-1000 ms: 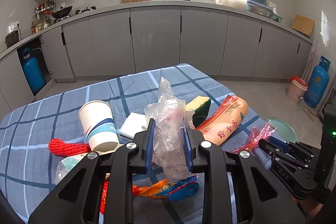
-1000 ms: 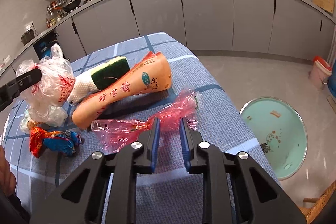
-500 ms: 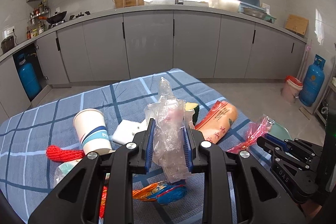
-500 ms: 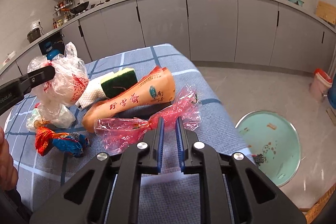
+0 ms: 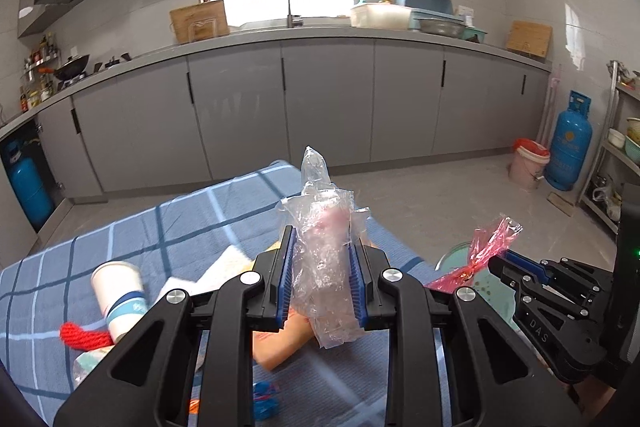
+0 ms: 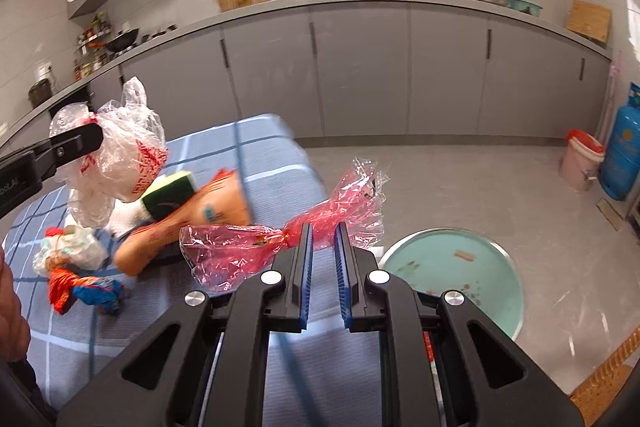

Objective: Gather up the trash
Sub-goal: 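Carry both items over the green basin and release them inside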

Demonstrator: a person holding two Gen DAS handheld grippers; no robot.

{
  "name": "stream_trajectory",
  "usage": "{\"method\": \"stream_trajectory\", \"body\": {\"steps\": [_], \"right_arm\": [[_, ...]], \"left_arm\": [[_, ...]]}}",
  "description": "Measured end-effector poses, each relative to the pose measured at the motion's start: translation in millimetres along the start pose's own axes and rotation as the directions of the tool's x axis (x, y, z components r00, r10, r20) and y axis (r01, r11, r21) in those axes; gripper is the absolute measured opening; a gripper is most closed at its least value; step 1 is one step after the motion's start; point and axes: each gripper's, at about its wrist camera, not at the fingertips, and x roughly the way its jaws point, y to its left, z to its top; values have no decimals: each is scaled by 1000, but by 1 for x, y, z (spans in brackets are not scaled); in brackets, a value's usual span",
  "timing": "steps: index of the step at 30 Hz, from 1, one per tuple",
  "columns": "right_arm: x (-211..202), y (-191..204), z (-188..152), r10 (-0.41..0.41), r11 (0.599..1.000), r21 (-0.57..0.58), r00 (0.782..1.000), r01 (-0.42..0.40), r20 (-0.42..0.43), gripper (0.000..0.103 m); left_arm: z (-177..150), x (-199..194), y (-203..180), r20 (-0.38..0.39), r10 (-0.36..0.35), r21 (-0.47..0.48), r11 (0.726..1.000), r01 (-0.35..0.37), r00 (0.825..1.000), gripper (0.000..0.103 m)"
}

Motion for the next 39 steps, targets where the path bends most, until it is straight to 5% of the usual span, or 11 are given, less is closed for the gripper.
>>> {"method": "stream_trajectory", "body": {"steps": [11,18,33,39], "right_arm": [[2,-79,-10,-117,989,89,993,117,-6,13],[15,-120,-20,-174,976,126,984,178,-39,13],[56,-178,-46,-225,956,162,965,245,-131,14],[70,-184,-50,-217,957,165,965,240,-147,21]], "left_arm": [[11,28,-75,-1,-122,67,990,122,993,25],[5,54,-130,-36,-234,116,965,237,971,25],[-29,144,-198,-205,-271,153,940,304,941,26],[-36,158,-207,-229,-256,162,941,296,939,47]]}}
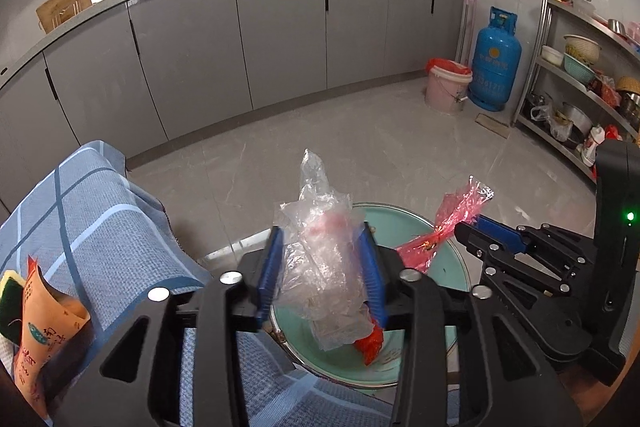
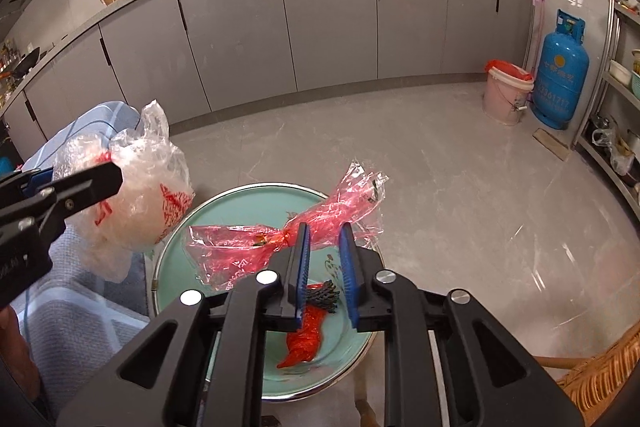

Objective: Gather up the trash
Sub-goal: 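Carry both items over the green basin and release them inside, then move both open tools back over the table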

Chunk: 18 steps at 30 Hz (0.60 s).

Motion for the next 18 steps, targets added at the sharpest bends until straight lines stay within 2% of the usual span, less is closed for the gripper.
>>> {"method": "stream_trajectory", "body": {"steps": [1,2,5,18], "right_arm": [[1,-2,0,2,1000,6,1000,-2,-1,23],[2,-3,-1,2,1000,9,1000,-2,-3,30],[3,-5,-1,-8,1000,13,1000,8,-5,32],[-7,0,-7,-5,1000,22,1000,4,1,44]], "left_arm": [[0,1,1,2,8,-8,1000,-8,1000,57],[-1,-1,2,7,10,-13,1000,-10,1000,60],[0,-2,6,15,2,-21,1000,-2,1000,66],[0,-20,22,49,61,-53,997,-58,997,79]]}}
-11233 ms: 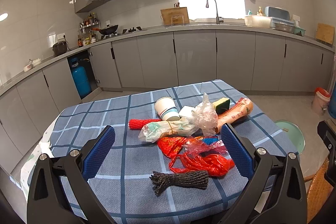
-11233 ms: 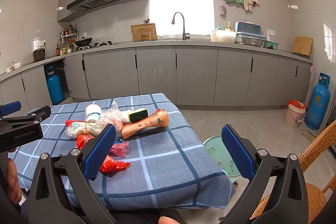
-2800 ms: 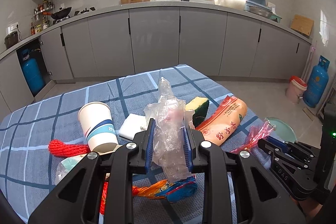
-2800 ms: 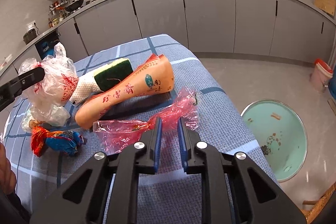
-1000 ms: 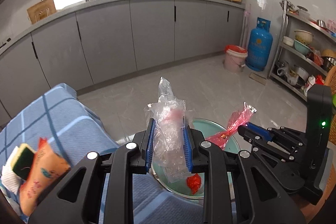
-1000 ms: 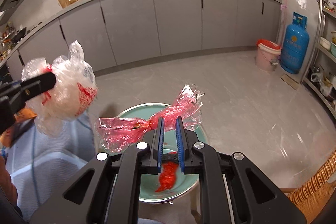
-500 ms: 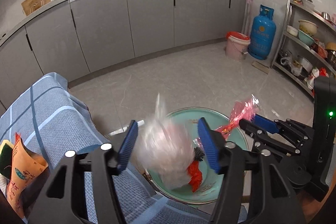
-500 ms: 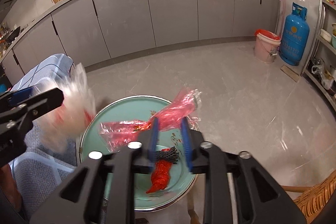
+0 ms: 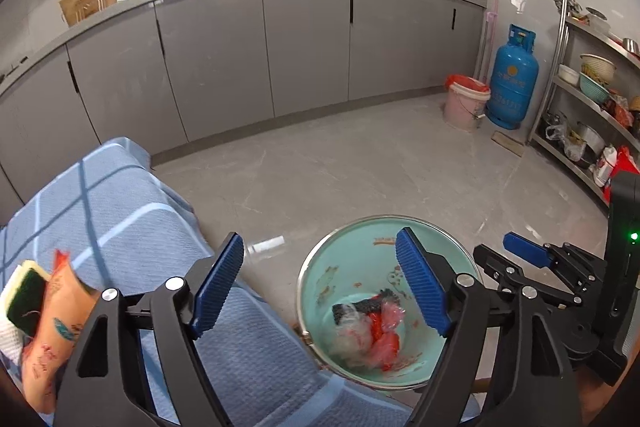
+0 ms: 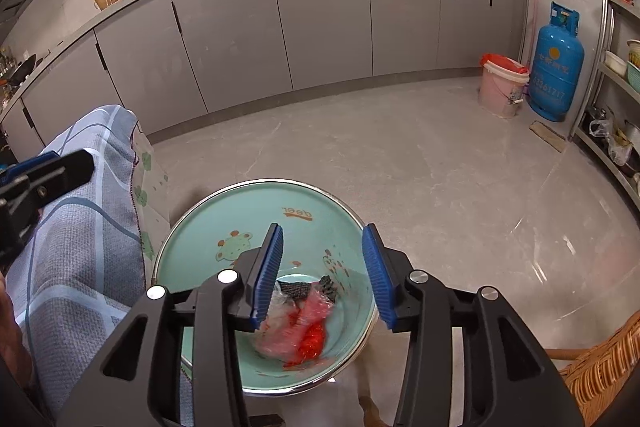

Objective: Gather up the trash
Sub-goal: 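Move both open tools back over the table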

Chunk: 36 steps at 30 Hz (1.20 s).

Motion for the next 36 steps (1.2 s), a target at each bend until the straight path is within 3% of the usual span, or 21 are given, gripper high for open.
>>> {"method": "stream_trajectory", "body": {"steps": [18,36], "right_arm": [[-26,44,-7,58,997,-43,998,-57,17,56],[-60,123,-8,174,974,-154,985,-168,24,62]], "left_arm": [[-11,-59,24,62,101,-20,995,-100,993,83],[-37,-131,94,95,221,-108,972,-211,971,84]]}}
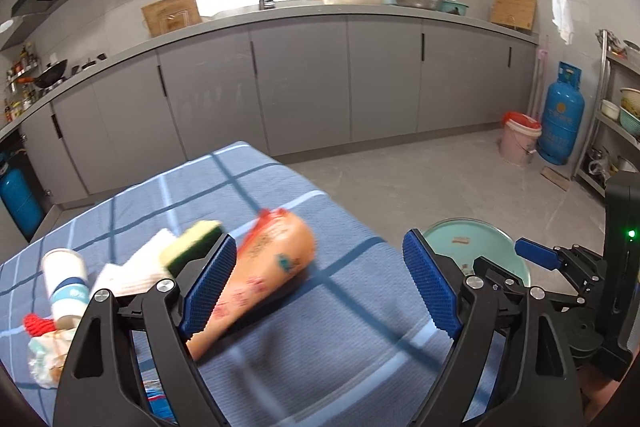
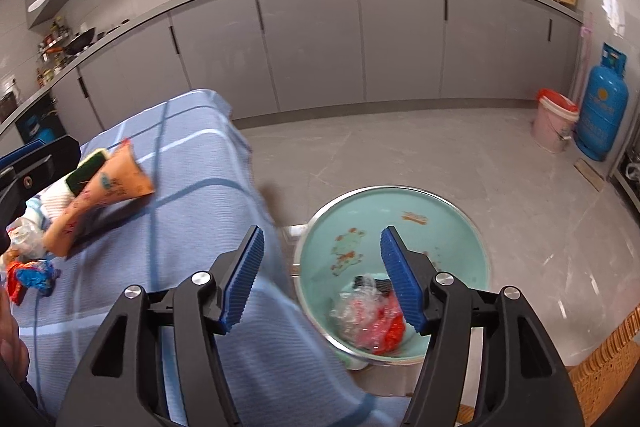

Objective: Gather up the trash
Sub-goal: 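Move both open tools back over the table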

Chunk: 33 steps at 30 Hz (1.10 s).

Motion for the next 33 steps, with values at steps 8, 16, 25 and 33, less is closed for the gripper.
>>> {"method": "stream_trajectory", "body": {"steps": [8,16,25,33], "right_arm": [[-8,45,2,60,996,-61,998,-60,2,64],[-10,91,-1,112,985,-128,994,-113,-14,67],[-9,131,-4,161,970,-179,987,-164,-29,74],[-6,162,-11,196,953,-224,979,-203,-53,76]], "left_arm": [[-17,-24,62,2,109,-37,993,-109,994,86],[-35,-47,132,-22,221,-103,970,-222,975,86],[-74,-75,224,-92,389,-202,894,-399,917,86],[-101,-71,266,-191,309,-324,876,-356,932,86]]}}
